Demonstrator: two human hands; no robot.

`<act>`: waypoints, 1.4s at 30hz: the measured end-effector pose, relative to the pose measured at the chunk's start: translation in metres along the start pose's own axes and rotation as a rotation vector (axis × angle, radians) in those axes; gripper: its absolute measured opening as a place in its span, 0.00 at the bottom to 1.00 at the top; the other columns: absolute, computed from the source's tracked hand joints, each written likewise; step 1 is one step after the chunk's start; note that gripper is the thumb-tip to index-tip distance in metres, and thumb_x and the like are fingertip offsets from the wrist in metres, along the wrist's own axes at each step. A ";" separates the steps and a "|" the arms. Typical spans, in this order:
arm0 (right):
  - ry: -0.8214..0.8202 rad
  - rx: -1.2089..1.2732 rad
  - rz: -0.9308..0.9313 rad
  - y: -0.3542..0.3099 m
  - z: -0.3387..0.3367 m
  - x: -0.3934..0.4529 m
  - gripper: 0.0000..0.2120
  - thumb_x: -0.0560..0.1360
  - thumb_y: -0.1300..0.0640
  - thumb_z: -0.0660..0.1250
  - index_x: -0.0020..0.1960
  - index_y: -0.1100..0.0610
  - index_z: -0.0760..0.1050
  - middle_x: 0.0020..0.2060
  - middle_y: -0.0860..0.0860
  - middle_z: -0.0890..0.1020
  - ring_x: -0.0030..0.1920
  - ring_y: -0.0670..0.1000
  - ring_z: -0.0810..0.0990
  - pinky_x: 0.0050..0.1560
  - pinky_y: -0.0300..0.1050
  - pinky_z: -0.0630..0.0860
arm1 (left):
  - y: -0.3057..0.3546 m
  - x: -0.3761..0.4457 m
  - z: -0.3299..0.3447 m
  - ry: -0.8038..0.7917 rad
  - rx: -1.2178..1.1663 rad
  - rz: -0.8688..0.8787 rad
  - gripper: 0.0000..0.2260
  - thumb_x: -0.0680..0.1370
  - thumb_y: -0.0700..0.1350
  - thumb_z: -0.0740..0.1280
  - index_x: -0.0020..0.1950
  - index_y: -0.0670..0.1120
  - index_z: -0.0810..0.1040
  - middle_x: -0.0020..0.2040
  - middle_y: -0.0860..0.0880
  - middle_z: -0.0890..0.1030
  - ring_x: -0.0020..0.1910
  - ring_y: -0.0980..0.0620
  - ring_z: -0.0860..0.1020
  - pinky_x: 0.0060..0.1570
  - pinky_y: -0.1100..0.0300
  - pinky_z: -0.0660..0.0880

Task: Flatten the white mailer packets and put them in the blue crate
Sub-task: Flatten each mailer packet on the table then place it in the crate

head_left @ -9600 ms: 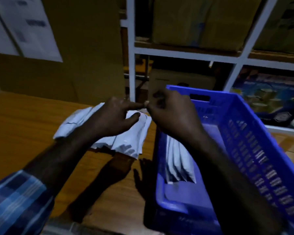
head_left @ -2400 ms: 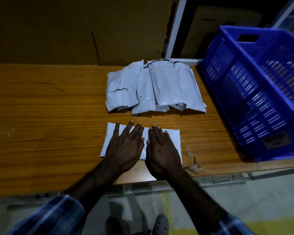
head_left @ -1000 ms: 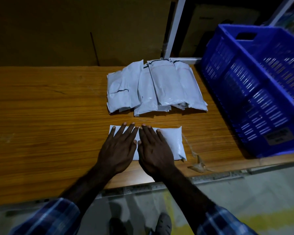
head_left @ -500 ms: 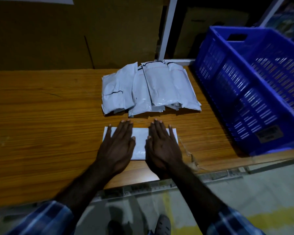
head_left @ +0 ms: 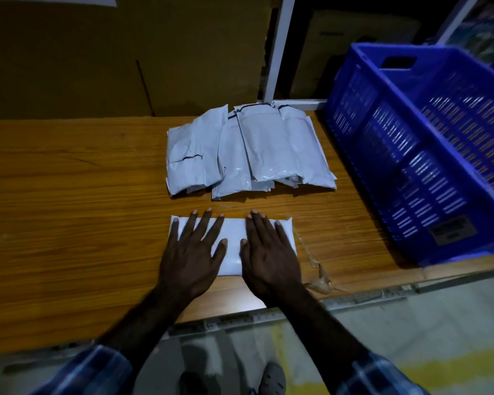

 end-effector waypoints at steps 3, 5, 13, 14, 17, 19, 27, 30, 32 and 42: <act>-0.001 -0.041 0.104 0.041 -0.011 -0.010 0.28 0.83 0.48 0.43 0.79 0.62 0.57 0.78 0.56 0.57 0.79 0.55 0.55 0.78 0.57 0.50 | -0.037 -0.014 -0.005 0.007 -0.043 -0.091 0.29 0.81 0.59 0.40 0.80 0.51 0.56 0.80 0.50 0.55 0.79 0.49 0.52 0.76 0.46 0.46; -0.020 -0.055 0.122 0.051 -0.014 -0.012 0.30 0.83 0.47 0.40 0.79 0.63 0.55 0.79 0.58 0.55 0.79 0.55 0.52 0.78 0.56 0.45 | -0.048 -0.019 -0.009 0.002 -0.058 -0.108 0.30 0.80 0.60 0.39 0.80 0.49 0.53 0.80 0.50 0.51 0.79 0.51 0.47 0.76 0.48 0.42; -0.027 0.061 -0.042 -0.019 0.001 -0.004 0.27 0.84 0.51 0.43 0.77 0.65 0.59 0.78 0.60 0.57 0.79 0.56 0.53 0.78 0.56 0.49 | 0.026 -0.001 -0.007 -0.016 -0.036 0.059 0.26 0.83 0.52 0.44 0.75 0.41 0.66 0.75 0.43 0.67 0.75 0.46 0.63 0.72 0.42 0.54; -0.027 0.057 -0.053 -0.019 0.001 -0.005 0.27 0.85 0.51 0.43 0.77 0.66 0.60 0.77 0.60 0.59 0.79 0.56 0.54 0.78 0.57 0.52 | 0.025 -0.001 -0.002 -0.027 -0.040 0.059 0.25 0.83 0.52 0.44 0.75 0.42 0.65 0.76 0.44 0.66 0.76 0.46 0.63 0.72 0.42 0.55; -0.024 0.046 -0.060 -0.004 -0.002 -0.010 0.27 0.85 0.50 0.45 0.76 0.67 0.60 0.77 0.61 0.60 0.78 0.58 0.56 0.76 0.59 0.55 | 0.017 -0.004 0.001 -0.030 -0.034 0.081 0.26 0.83 0.55 0.44 0.78 0.46 0.61 0.78 0.47 0.60 0.78 0.49 0.57 0.75 0.46 0.51; -0.029 0.031 0.046 0.020 -0.008 -0.015 0.28 0.85 0.48 0.45 0.77 0.65 0.59 0.78 0.60 0.59 0.78 0.57 0.56 0.76 0.60 0.55 | 0.002 -0.008 -0.001 -0.036 -0.043 0.039 0.28 0.83 0.59 0.41 0.80 0.49 0.56 0.79 0.50 0.55 0.78 0.51 0.52 0.76 0.50 0.45; 0.125 0.113 0.140 0.046 -0.064 -0.008 0.20 0.80 0.55 0.56 0.65 0.66 0.74 0.58 0.63 0.80 0.60 0.63 0.77 0.62 0.56 0.73 | -0.056 -0.017 -0.047 0.156 -0.221 0.009 0.26 0.82 0.57 0.51 0.73 0.43 0.70 0.73 0.44 0.70 0.72 0.44 0.66 0.72 0.49 0.59; 0.048 0.224 0.179 0.041 -0.071 0.010 0.17 0.78 0.52 0.64 0.63 0.60 0.77 0.53 0.58 0.81 0.57 0.58 0.76 0.54 0.49 0.74 | -0.044 -0.007 -0.075 0.372 -0.271 0.148 0.18 0.80 0.52 0.61 0.52 0.40 0.83 0.49 0.44 0.84 0.48 0.42 0.77 0.50 0.53 0.72; -0.141 0.214 0.084 0.030 -0.057 0.022 0.23 0.75 0.45 0.64 0.65 0.57 0.76 0.58 0.58 0.78 0.60 0.59 0.74 0.58 0.50 0.74 | -0.031 0.004 -0.069 0.272 -0.269 0.224 0.20 0.77 0.58 0.63 0.53 0.43 0.83 0.50 0.46 0.82 0.50 0.44 0.77 0.50 0.52 0.73; -0.389 0.070 0.004 0.026 -0.038 0.044 0.33 0.68 0.43 0.73 0.69 0.53 0.70 0.59 0.55 0.73 0.61 0.58 0.70 0.59 0.49 0.68 | -0.034 0.030 -0.034 -0.129 -0.145 0.159 0.51 0.58 0.84 0.45 0.72 0.57 0.67 0.63 0.54 0.70 0.66 0.51 0.64 0.60 0.55 0.57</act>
Point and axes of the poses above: each hand's wrist, its own x-axis towards the middle knuckle, its own z-axis out of the palm, y = z × x, the point moved 8 cm from there along x, towards the middle knuckle
